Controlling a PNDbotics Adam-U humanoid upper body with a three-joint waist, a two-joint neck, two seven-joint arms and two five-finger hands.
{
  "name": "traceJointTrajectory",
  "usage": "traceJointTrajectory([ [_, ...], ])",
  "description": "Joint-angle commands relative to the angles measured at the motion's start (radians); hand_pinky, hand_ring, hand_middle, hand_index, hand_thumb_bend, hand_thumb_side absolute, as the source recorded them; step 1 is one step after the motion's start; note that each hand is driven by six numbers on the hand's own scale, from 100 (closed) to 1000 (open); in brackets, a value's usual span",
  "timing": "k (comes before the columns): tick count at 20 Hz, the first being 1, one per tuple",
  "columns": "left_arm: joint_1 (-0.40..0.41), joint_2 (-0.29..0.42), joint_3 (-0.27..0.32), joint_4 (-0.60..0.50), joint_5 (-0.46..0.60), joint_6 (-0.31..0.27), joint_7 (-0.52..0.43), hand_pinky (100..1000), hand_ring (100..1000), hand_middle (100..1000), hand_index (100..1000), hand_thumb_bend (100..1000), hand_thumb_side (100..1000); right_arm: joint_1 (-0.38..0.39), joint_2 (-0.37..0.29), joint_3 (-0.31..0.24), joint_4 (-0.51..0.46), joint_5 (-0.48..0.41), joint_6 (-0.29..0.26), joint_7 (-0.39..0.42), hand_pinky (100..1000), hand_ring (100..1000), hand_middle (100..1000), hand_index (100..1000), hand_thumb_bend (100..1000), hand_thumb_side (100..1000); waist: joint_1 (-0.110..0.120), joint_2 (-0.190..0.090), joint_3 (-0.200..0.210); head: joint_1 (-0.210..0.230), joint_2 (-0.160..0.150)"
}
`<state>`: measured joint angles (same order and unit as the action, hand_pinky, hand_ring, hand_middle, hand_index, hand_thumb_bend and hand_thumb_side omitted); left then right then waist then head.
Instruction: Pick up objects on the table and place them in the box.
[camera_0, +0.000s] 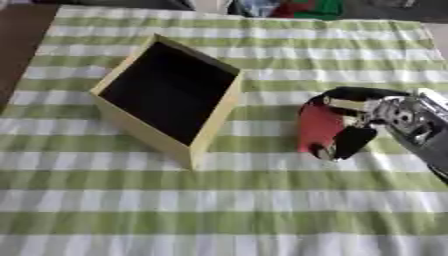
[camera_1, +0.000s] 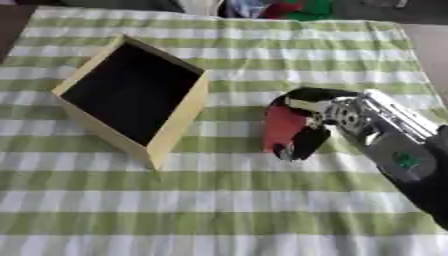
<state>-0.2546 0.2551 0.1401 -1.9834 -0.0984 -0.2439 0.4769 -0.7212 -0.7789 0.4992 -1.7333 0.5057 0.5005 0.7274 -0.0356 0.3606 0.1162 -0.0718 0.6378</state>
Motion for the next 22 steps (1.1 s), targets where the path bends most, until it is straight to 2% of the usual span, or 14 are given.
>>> traceJointTrajectory([
  [1,-0.005,0.013,0.002,-0.017,0.003,0.000,-0.002,1000,490,445,616,235,100,-0.013,-0.029,-0.015,-0.044,-0.015,0.171,0.148,973,1000,681,883,100,182,0.002,-0.019,-0.002,-0.002,-0.008],
  [4,-0.005,0.014,0.002,-0.017,0.004,0.001,-0.002,1000,490,446,617,237,100,-0.018,-0.032,-0.021,-0.061,-0.014,0.177,0.147,968,1000,663,862,100,205,0.002,-0.023,-0.003,-0.001,-0.006],
  [10,-0.001,0.017,0.002,-0.017,0.004,0.001,0.000,1000,491,446,617,240,100,-0.055,-0.052,-0.050,-0.156,-0.006,0.192,0.151,967,1000,647,848,100,202,0.001,-0.037,-0.009,0.000,-0.003],
  [15,0.003,0.017,0.002,-0.017,0.005,0.003,0.000,1000,492,447,618,242,100,-0.125,-0.037,-0.068,-0.217,0.009,0.200,0.165,967,1000,643,842,100,203,0.002,-0.048,-0.011,-0.004,0.001],
  [19,0.006,0.018,0.000,-0.017,0.005,0.005,-0.001,1000,492,447,619,244,100,-0.206,0.008,-0.056,-0.206,0.040,0.201,0.178,968,1000,640,836,100,203,0.003,-0.057,-0.009,-0.008,0.006],
  [22,0.007,0.018,0.001,-0.017,0.005,0.005,-0.001,1000,492,447,619,244,100,-0.229,0.024,-0.047,-0.183,0.050,0.193,0.179,968,1000,640,836,100,203,0.003,-0.058,-0.010,-0.007,0.007],
])
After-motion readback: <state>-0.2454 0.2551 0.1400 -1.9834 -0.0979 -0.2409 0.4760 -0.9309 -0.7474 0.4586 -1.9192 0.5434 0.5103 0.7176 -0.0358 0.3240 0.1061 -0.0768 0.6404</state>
